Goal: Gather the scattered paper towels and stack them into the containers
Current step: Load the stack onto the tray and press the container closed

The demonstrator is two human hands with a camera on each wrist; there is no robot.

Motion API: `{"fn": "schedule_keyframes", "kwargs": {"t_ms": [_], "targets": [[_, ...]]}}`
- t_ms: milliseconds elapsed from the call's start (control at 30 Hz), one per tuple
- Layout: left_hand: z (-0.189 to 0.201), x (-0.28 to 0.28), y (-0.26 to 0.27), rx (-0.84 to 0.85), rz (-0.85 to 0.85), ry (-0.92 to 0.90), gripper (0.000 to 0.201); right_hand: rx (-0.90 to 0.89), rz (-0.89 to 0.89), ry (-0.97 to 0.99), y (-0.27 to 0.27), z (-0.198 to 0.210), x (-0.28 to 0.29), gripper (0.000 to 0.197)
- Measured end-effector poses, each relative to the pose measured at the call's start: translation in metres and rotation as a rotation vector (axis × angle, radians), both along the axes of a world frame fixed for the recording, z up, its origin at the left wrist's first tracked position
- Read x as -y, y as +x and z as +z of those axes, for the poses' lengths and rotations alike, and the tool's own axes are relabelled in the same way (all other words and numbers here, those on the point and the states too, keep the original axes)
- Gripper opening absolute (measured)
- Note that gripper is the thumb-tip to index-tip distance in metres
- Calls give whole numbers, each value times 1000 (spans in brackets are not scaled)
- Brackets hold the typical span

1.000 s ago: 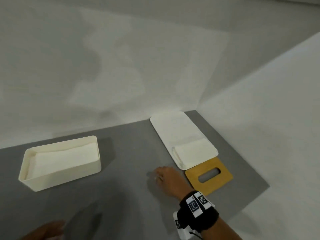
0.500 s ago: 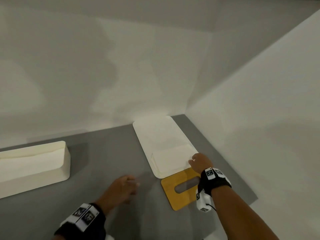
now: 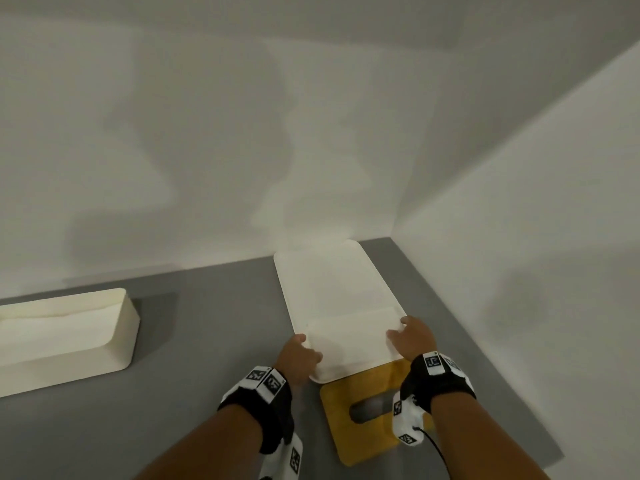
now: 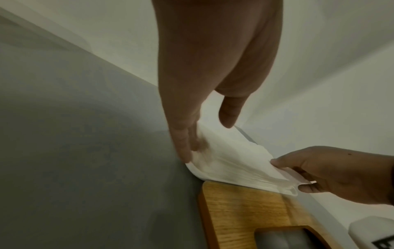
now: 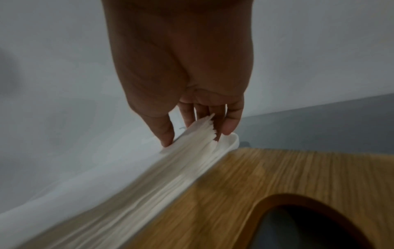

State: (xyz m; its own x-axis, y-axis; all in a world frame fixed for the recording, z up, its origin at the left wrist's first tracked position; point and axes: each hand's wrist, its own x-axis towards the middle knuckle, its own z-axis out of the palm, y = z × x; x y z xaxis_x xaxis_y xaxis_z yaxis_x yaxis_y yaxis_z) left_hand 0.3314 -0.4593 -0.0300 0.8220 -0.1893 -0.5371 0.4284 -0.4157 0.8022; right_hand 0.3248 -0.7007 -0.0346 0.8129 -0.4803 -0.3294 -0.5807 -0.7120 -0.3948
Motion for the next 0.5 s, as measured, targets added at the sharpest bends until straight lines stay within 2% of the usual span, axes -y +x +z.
{"fn": "schedule_keyframes", "kwargs": {"t_ms": [133,267,333,433,500], "targets": [[-3,5,2,-53,37,-10,65,37,-8,14,3,6,2,52],[-4,10,3,-102,152,-61,68,60,-73,116,10,12,1,56],[-3,12,2,-161,159,-126,54,10,-91,185,11,14,0,49],[-4,14,0,-219,99,-147,15,5,-60,270,7,18,-2,37],[-3,15,-1,-264,126,-179,16,112,-30,286,4,22,-4,26]]}}
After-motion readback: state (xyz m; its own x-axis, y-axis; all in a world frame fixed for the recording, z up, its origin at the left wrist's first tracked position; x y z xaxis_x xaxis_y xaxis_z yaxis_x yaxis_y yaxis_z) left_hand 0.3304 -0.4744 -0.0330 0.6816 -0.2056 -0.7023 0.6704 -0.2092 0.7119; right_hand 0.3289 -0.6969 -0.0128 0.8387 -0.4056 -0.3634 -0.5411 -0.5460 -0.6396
